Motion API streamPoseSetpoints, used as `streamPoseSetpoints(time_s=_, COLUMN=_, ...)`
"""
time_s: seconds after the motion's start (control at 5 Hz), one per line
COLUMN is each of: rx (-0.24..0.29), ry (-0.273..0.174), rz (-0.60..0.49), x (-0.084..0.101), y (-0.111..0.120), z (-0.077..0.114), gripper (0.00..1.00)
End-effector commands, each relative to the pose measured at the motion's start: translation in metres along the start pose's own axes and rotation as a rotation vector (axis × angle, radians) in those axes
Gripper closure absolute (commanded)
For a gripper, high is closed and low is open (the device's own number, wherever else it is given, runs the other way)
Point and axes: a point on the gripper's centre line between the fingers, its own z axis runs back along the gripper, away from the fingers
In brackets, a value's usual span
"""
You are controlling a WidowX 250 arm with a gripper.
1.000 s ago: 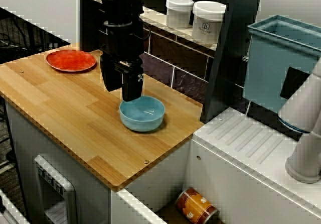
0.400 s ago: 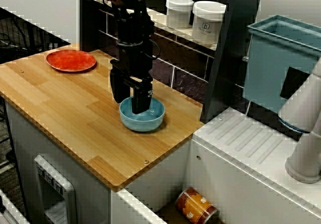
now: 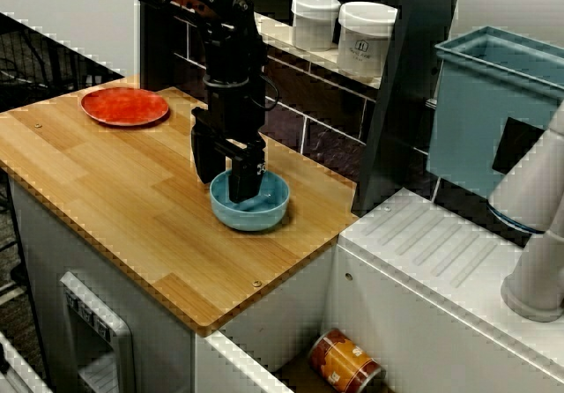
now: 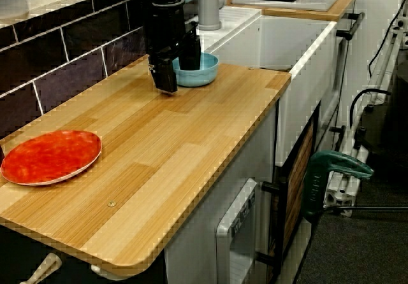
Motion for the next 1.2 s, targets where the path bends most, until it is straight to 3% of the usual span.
streamPoseSetpoints(time_s=0.0, rx=0.004, ry=0.008, rz=-0.038, x=-0.012, y=0.016, z=0.017, gripper=0.00)
streamPoseSetpoints(time_s=0.4, rx=0.044, ry=0.005, rz=-0.082, x=-0.025, y=0.038, z=0.023, gripper=0.00)
streamPoseSetpoints(time_s=0.8, rx=0.088, ry=-0.049, rz=-0.029, x=-0.035, y=0.078, z=0.030, gripper=0.00)
streamPoseSetpoints(time_s=1.0, rx=0.135, ry=-0.105, rz=-0.034, x=-0.044, y=0.100, z=0.036, gripper=0.00)
